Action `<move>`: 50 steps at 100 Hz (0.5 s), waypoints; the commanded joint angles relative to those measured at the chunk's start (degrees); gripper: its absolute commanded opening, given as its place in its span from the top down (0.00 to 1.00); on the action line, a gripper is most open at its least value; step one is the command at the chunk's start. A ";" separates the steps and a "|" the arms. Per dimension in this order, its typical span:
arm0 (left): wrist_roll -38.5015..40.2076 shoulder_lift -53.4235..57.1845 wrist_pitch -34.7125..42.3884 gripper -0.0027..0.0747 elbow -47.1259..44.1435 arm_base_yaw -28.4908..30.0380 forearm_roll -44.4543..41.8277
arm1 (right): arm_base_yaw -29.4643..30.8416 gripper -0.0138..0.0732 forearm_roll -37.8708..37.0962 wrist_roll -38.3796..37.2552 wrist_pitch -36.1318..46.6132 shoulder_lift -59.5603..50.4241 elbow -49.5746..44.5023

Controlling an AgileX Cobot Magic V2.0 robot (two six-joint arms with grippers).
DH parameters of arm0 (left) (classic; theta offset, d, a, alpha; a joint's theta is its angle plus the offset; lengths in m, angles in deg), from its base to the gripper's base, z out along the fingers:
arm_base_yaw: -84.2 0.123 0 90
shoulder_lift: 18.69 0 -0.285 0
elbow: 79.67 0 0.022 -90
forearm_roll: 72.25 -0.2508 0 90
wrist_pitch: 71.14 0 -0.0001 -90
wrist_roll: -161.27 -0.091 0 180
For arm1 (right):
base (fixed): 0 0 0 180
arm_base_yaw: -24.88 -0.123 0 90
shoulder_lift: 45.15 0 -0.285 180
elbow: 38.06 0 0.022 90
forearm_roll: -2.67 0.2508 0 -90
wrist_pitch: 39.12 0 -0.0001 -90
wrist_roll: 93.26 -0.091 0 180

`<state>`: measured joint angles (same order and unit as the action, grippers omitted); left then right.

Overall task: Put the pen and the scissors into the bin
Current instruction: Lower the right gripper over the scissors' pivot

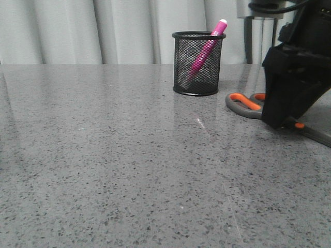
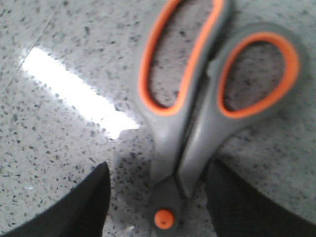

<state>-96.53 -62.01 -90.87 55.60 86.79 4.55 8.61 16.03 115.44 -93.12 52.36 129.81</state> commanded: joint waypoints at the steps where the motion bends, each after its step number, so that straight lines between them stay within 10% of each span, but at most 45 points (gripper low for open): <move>1: -0.08 0.16 0.96 0.99 1.65 0.13 1.98 | -0.63 0.40 -1.87 -1.76 2.75 -1.66 1.74; 50: -0.08 0.24 0.96 0.99 1.65 0.13 2.09 | -0.63 0.40 -4.05 -3.99 4.06 -1.66 1.74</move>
<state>-96.65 -62.01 -90.87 55.60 86.79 4.55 8.04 12.11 111.52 -90.61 52.49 129.81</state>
